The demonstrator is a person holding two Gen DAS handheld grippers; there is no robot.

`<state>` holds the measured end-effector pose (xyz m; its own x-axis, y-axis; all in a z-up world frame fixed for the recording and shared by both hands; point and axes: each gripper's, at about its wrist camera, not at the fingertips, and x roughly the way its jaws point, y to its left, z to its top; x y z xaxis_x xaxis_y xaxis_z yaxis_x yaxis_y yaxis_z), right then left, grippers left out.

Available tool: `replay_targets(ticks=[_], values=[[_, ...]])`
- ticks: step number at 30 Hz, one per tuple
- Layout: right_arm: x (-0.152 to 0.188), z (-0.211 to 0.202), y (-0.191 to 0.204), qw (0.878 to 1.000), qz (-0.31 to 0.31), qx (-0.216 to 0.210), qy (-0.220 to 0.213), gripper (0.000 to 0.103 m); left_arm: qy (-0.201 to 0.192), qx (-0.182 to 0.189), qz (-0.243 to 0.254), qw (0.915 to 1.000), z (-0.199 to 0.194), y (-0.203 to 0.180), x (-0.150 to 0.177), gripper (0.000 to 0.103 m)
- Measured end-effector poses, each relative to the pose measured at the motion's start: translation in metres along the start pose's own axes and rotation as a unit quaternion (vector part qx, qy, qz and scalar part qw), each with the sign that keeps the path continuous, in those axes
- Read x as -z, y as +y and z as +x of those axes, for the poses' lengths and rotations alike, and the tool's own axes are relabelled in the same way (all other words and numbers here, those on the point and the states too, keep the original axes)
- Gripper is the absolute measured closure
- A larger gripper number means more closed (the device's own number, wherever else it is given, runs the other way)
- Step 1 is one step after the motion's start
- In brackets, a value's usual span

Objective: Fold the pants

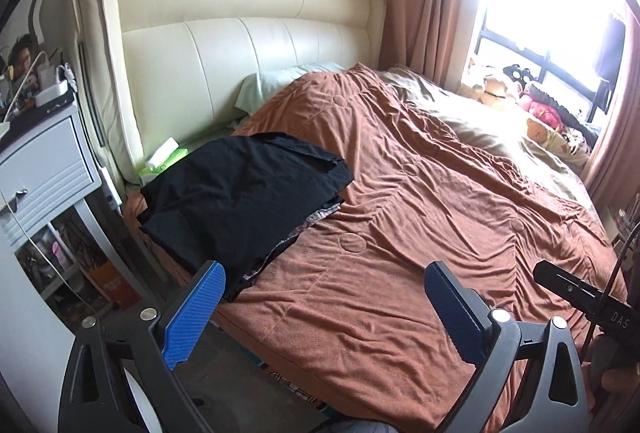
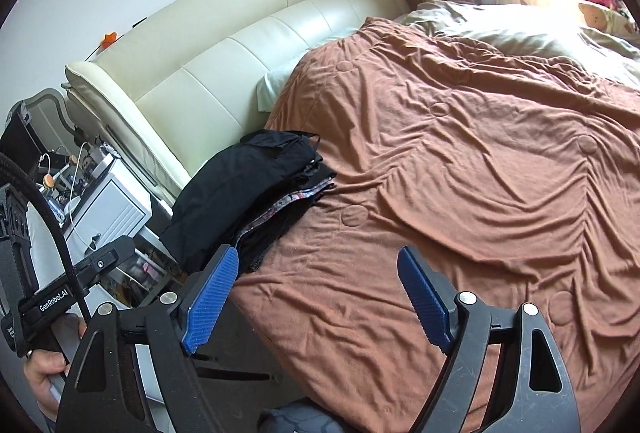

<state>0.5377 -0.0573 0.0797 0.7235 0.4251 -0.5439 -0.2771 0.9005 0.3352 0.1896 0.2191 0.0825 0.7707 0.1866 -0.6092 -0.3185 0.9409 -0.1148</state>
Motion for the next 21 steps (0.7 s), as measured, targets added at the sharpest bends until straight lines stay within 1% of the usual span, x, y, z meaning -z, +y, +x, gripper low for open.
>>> replay_targets(ticks=[2,4,8,10,12,16,18,19,21], values=[[0.009,-0.017,0.003,1.000,-0.003,0.001,-0.005,0.020,-0.005,0.005,0.004,1.0000,-0.013,-0.005,0.006,0.001],[0.020,-0.035,0.005,1.000,-0.007,0.010,-0.011,0.013,-0.008,0.009,0.007,0.9999,-0.025,-0.009,0.011,0.001],[0.037,-0.064,0.008,1.000,-0.002,0.017,-0.020,0.011,-0.014,0.020,0.014,0.9996,-0.048,-0.016,0.025,0.001],[0.046,-0.082,0.011,0.999,-0.002,0.021,-0.033,0.011,-0.019,0.022,0.024,0.9993,-0.060,-0.022,0.031,0.001],[0.056,-0.099,0.013,0.998,-0.005,0.035,-0.056,0.011,-0.026,0.024,0.030,0.9989,-0.072,-0.026,0.037,0.001],[0.080,-0.130,0.017,0.997,-0.003,0.038,-0.067,0.009,-0.033,0.036,0.037,0.9981,-0.093,-0.035,0.052,0.001],[0.093,-0.145,0.020,0.996,-0.007,0.049,-0.076,0.006,-0.036,0.040,0.043,0.9976,-0.102,-0.039,0.060,0.001],[0.099,-0.152,0.021,0.995,-0.009,0.055,-0.082,0.000,-0.037,0.043,0.046,0.9973,-0.107,-0.041,0.064,0.001],[0.112,-0.166,0.025,0.994,-0.016,0.064,-0.092,0.000,-0.038,0.048,0.051,0.9969,-0.114,-0.044,0.072,0.001]])
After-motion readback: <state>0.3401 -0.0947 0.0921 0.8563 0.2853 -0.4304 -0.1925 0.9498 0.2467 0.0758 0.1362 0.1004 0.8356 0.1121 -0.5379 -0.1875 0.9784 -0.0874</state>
